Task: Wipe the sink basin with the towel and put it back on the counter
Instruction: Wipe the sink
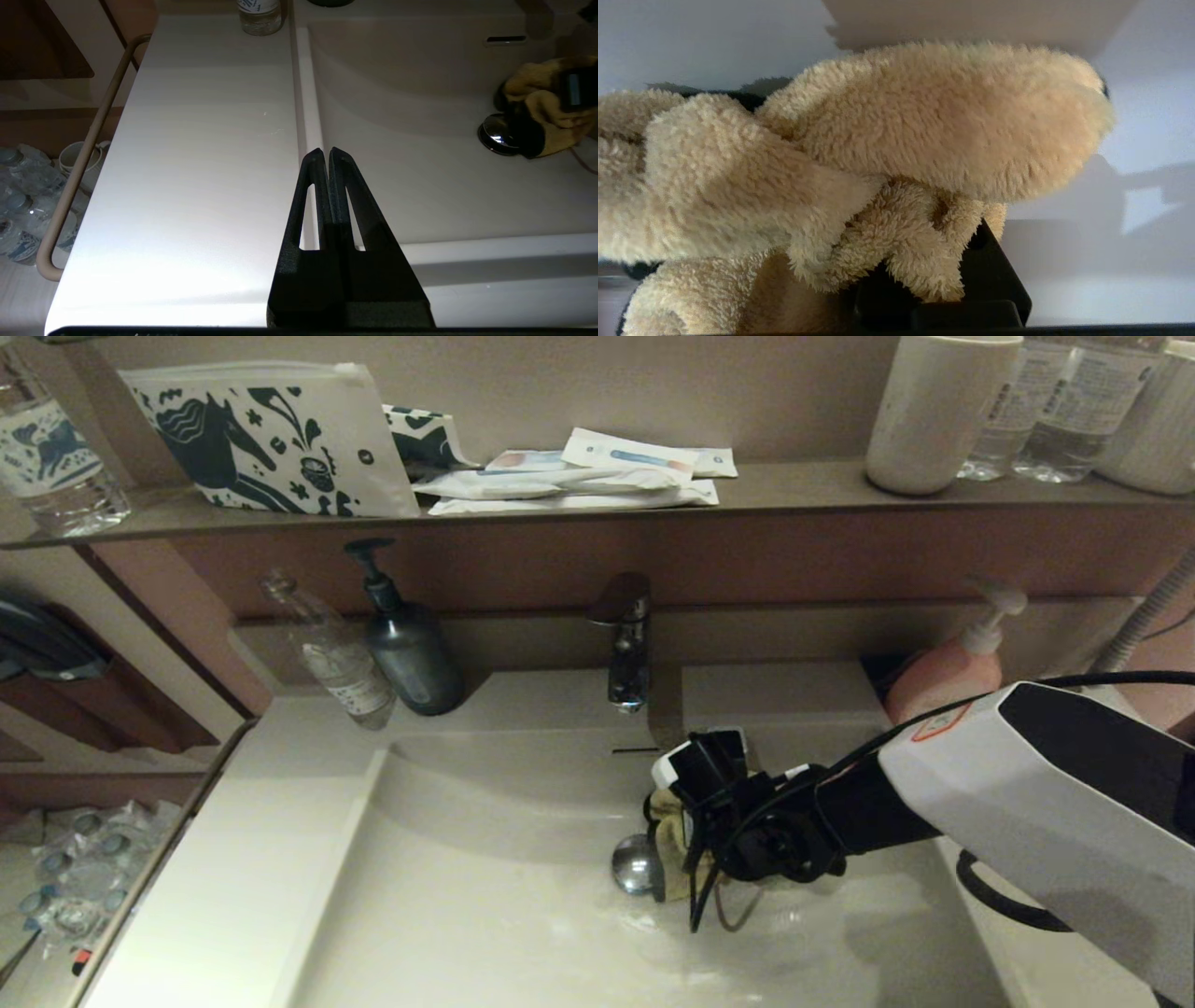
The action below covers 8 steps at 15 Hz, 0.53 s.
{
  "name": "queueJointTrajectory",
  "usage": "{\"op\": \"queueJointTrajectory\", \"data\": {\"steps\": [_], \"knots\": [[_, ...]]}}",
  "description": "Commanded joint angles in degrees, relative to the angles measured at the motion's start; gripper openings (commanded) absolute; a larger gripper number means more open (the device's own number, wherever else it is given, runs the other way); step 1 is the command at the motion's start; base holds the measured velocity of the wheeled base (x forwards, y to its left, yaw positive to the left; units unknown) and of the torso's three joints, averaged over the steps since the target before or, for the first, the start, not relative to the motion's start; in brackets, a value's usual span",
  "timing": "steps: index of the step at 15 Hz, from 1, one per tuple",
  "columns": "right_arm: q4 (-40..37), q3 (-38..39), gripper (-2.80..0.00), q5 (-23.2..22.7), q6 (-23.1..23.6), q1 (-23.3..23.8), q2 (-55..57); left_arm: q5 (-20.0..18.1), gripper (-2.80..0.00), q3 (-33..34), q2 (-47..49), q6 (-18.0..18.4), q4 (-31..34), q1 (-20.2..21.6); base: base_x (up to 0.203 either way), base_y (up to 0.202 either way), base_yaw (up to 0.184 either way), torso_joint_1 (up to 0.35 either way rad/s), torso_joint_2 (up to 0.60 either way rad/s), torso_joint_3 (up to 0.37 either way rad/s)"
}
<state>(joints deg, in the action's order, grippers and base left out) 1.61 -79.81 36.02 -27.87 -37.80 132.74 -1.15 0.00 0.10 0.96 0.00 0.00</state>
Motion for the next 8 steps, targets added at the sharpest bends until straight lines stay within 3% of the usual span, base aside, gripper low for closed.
{"op": "queueJointTrajectory", "data": {"steps": [1,8], "knots": [[0.36,3.20,-2.80,0.09,-0.17,0.89,-2.92,0.00,-2.80,0.00,0.08,0.00,0.00,0.00,0.000,0.000,0.000,0.000,0.00,0.000],[1.76,12.06,-2.80,0.02,0.01,4.33,-9.46,0.00,-2.80,0.00,0.08,0.00,0.00,0.00,0.000,0.000,0.000,0.000,0.00,0.000]]}}
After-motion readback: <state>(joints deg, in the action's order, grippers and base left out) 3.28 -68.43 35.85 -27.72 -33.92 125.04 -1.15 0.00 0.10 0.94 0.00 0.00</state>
